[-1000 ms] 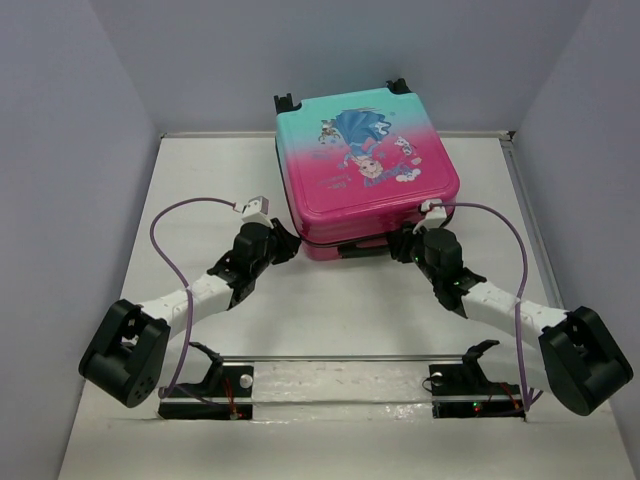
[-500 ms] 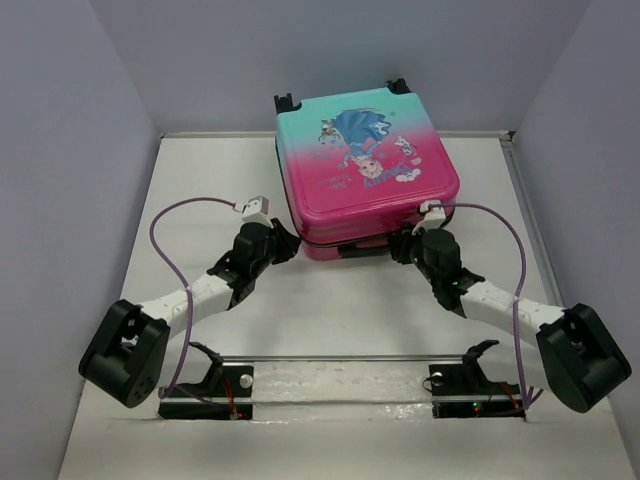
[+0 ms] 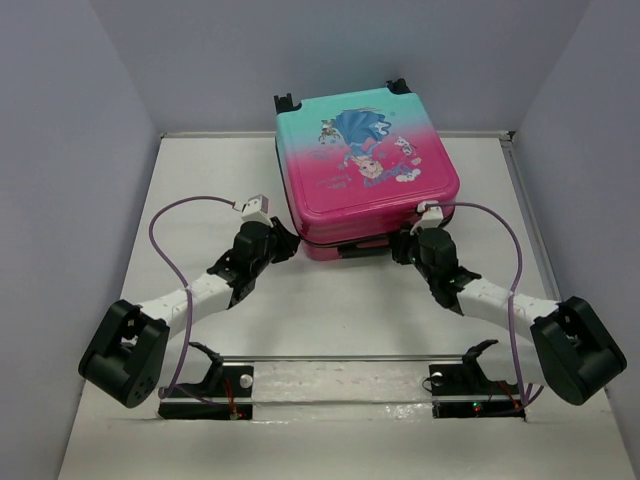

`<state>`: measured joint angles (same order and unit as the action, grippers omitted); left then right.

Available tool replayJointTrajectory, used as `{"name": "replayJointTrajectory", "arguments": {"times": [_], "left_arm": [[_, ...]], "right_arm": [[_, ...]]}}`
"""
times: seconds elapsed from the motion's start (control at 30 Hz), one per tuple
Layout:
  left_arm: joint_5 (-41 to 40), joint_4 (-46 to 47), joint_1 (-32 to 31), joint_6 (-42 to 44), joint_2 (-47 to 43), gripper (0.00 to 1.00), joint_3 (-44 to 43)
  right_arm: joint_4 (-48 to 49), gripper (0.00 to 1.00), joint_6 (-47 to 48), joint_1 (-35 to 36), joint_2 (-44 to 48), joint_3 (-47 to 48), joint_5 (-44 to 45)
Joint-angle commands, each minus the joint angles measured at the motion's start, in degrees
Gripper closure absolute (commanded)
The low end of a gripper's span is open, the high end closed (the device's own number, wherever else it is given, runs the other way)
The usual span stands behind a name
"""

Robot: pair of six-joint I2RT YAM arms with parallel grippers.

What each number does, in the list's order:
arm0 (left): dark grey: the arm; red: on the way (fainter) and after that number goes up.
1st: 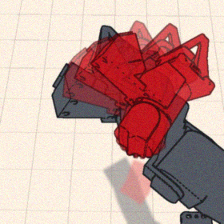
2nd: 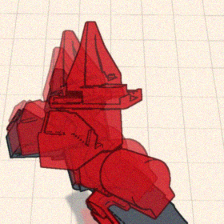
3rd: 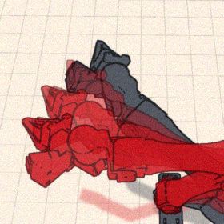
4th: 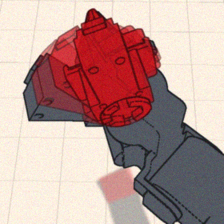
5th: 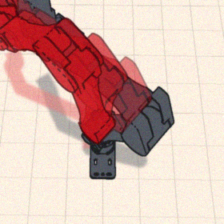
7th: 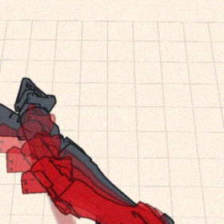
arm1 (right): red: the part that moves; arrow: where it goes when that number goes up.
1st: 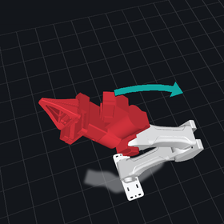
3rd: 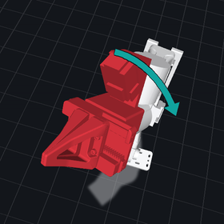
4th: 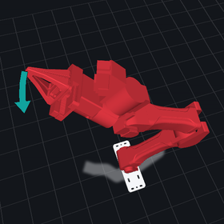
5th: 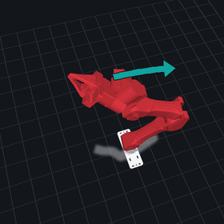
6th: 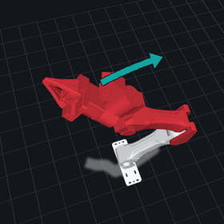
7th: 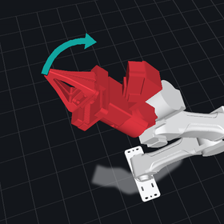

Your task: Pack the luggage

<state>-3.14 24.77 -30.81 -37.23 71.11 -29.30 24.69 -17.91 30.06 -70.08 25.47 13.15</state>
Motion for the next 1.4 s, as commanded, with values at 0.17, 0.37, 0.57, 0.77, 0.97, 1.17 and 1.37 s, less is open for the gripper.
{"name": "replayJointTrajectory", "arguments": {"times": [0.17,0.37,0.57,0.77,0.97,1.17,1.37], "left_arm": [[-2.2,1.7,-0.4,1.2,-2.0,0.67,-3.0],[-3.4,1.4,-0.5,2.0,-2.4,0.67,-6.0],[-3.8,1.4,-2.8,2.6,0.9,0.67,-11.6],[-3.6,0.2,-6.0,3.9,3.2,0.67,-16.1],[-1.7,-3.0,-6.5,5.9,1.4,0.67,-19.0],[-3.3,-9.5,-6.3,10.9,-1.9,0.62,-22.9],[-3.0,-12.3,-6.0,10.4,-1.3,0.41,-27.0]], "right_arm": [[3.3,0.87,1.3,-0.5,-3.5,3.3,3.9],[4.8,0.93,1.7,5.2,-1.4,1.9,5.5],[2.0,0.93,2.3,17.6,-3.4,6.7,6.9],[4.0,0.93,0.9,31.5,-11.6,14.9,3.1],[9.2,0.93,0.4,40.2,-19.5,21.9,-0.4],[27.9,0.93,-3.3,40.8,-25.1,19.9,-2.0],[26.6,0.93,-5.2,40.8,-14.0,8.1,-5.6]]}}
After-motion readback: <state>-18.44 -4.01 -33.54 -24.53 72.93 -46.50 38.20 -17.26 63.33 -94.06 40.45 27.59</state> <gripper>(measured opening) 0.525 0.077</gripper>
